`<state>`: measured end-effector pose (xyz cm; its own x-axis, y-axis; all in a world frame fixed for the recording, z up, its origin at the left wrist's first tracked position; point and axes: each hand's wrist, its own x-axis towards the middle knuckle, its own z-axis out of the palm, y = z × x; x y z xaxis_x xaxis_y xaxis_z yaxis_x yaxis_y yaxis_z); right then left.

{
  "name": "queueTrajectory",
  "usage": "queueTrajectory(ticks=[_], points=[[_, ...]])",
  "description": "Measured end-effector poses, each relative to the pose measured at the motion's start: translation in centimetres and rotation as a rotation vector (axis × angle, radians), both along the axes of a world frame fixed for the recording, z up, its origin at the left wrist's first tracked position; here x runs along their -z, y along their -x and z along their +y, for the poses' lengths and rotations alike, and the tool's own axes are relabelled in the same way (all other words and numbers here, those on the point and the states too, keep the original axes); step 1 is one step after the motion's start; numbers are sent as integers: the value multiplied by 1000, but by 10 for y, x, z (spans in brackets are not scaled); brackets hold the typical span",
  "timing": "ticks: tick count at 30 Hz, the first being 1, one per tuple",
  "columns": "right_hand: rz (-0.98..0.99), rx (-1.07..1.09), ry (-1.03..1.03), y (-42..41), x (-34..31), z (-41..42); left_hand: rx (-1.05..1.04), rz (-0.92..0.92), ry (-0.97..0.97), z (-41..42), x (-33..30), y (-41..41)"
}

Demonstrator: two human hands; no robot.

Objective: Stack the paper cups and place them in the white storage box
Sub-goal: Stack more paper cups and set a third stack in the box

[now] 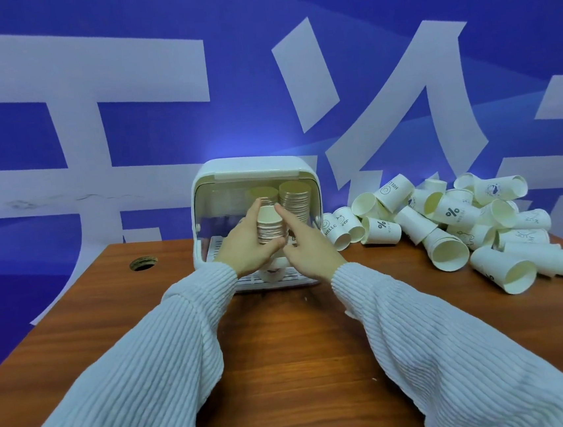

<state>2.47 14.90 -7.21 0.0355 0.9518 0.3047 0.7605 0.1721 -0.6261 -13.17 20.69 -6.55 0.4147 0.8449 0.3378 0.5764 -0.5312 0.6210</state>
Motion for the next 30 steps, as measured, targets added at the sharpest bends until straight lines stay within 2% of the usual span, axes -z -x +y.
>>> queueTrajectory(ticks=[4, 8, 10, 15, 18, 21, 24, 26, 28, 30], points=[[51, 0, -1, 1, 12, -14, -23, -59, -15, -3, 4, 0], [-59, 4, -5, 0, 16, -15, -103, -84, -22, -2, 5, 2], [-20, 23, -18, -1, 14, -17, -97, -65, -12, 2, 5, 2], [80, 253, -228, -39, 4, -29, -88, -43, 3, 8, 5, -3], [13, 485, -277, -96, 3, -42, -212, -2, -200, 0, 6, -16], [-84, 706, -199, -162, 4, -63, -263, -90, -463, -21, 7, -39], [-159, 952, -128, -216, 8, -95, -91, -160, -628, -42, 10, -71], [-160, 1137, -171, -240, 17, -113, 53, -163, -700, -54, 17, -97], [-30, 1292, -233, -254, 25, -128, 166, -141, -675, -68, 25, -126], [161, 1327, -172, -264, 32, -140, 258, -83, -579, -86, 32, -154]])
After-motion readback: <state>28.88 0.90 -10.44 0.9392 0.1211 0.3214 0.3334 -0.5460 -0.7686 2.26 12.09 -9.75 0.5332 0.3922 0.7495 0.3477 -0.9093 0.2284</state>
